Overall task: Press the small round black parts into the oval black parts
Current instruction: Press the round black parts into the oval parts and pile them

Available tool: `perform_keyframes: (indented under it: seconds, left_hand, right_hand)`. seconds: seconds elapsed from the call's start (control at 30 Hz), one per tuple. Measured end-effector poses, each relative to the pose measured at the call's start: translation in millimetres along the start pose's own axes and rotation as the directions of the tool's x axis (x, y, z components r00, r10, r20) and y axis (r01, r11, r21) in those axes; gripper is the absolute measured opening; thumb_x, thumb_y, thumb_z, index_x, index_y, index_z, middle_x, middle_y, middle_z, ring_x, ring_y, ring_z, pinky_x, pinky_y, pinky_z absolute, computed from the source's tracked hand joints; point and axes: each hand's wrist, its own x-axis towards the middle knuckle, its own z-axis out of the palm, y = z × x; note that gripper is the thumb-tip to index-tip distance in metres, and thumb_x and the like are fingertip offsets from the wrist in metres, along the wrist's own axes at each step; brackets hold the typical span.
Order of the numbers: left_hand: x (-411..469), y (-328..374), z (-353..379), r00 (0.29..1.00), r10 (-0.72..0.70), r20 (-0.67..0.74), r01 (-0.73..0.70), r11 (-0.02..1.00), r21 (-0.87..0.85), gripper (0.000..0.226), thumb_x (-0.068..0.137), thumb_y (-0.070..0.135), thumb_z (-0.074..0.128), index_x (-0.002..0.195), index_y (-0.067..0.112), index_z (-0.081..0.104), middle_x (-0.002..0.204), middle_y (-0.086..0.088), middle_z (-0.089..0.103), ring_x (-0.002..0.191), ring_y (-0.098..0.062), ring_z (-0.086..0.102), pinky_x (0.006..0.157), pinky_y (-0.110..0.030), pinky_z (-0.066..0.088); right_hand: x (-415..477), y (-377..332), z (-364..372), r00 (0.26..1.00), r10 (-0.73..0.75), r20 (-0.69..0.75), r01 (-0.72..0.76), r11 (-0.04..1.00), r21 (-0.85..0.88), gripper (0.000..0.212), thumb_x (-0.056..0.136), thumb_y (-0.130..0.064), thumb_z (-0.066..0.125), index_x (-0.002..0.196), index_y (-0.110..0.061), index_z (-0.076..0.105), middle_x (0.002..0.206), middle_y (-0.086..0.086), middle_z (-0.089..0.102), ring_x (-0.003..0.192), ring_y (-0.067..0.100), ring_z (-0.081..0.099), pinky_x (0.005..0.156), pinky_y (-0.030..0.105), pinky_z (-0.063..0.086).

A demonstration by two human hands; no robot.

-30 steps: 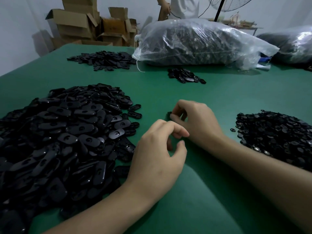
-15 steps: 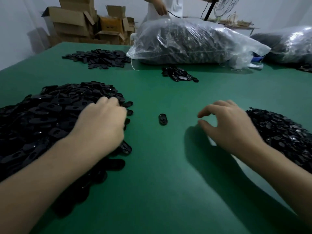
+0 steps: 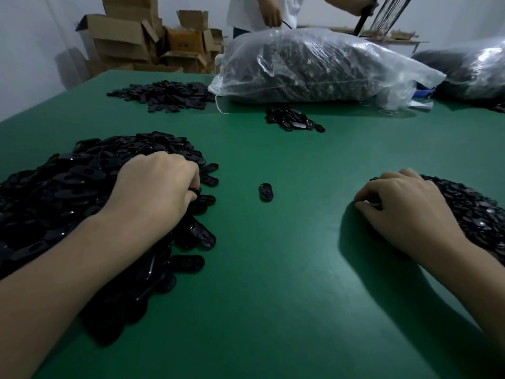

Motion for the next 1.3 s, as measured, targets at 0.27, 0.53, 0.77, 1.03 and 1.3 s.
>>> perform_keyframes:
  seconds: [0.27, 0.53, 0.77, 1.03, 1.3]
  left_hand:
    - [-4.1, 18.9, -11.9, 0.993, -0.101, -0.061, 0.024, 0.683, -0.73, 0.009, 0.09, 0.032, 0.078, 0.091, 0.032, 0.069, 0.079, 0.013, 0.074, 0.073, -0.002, 0.071, 0.068, -0.024, 0.06]
    - [-25.3, 55.6, -8.3, 0.949, -0.027, 0.314, 0.312, -0.064, -0.948, 0.02, 0.096, 0.003, 0.068, 0.114, 0.011, 0.068, 0.095, -0.01, 0.079, 0.084, -0.018, 0.079, 0.061, -0.023, 0.06]
    - [-49.2, 78.1, 10.0, 0.973, -0.025, 0.23, 0.231, 0.038, -0.972, 0.037, 0.091, 0.007, 0.076, 0.121, 0.029, 0.072, 0.099, -0.009, 0.077, 0.091, -0.018, 0.076, 0.072, -0.024, 0.059]
    - [-59.3, 78.2, 16.7, 0.998, -0.039, 0.053, 0.055, 0.054, -0.997, 0.025, 0.095, 0.015, 0.074, 0.11, 0.034, 0.072, 0.092, 0.002, 0.077, 0.083, -0.012, 0.076, 0.076, -0.02, 0.057]
    - [-59.3, 81.0, 16.0, 0.999, -0.039, 0.004, 0.006, 0.039, -0.999, 0.016, 0.087, 0.026, 0.078, 0.102, 0.03, 0.078, 0.092, 0.004, 0.079, 0.082, -0.012, 0.076, 0.078, -0.022, 0.06]
  right_hand:
    - [4.1, -0.7, 3.7, 0.998, -0.054, -0.027, 0.055, 0.998, 0.032, 0.007, 0.094, -0.026, 0.069, 0.096, -0.024, 0.075, 0.097, -0.002, 0.071, 0.102, 0.027, 0.054, 0.085, 0.042, 0.045]
    - [3.0, -8.9, 2.3, 0.993, -0.1, -0.06, 0.109, 0.979, 0.172, 0.004, 0.092, -0.019, 0.071, 0.09, -0.019, 0.068, 0.088, 0.0, 0.07, 0.092, 0.026, 0.055, 0.075, 0.039, 0.045]
    - [-14.2, -79.0, -19.7, 0.992, -0.123, 0.03, 0.024, 0.416, 0.909, 0.005, 0.094, -0.016, 0.071, 0.089, -0.018, 0.07, 0.079, -0.007, 0.074, 0.072, 0.002, 0.066, 0.065, 0.009, 0.045]
    - [-37.9, -98.8, -6.7, 0.943, -0.151, 0.297, -0.323, -0.187, 0.928, 0.012, 0.088, -0.022, 0.068, 0.091, -0.011, 0.069, 0.077, 0.001, 0.065, 0.066, 0.011, 0.054, 0.054, 0.021, 0.043]
    - [-42.7, -93.5, -0.7, 0.936, -0.241, 0.257, -0.319, -0.268, 0.909, 0.009, 0.084, -0.025, 0.074, 0.088, -0.016, 0.074, 0.079, 0.006, 0.065, 0.065, 0.013, 0.055, 0.06, 0.022, 0.05]
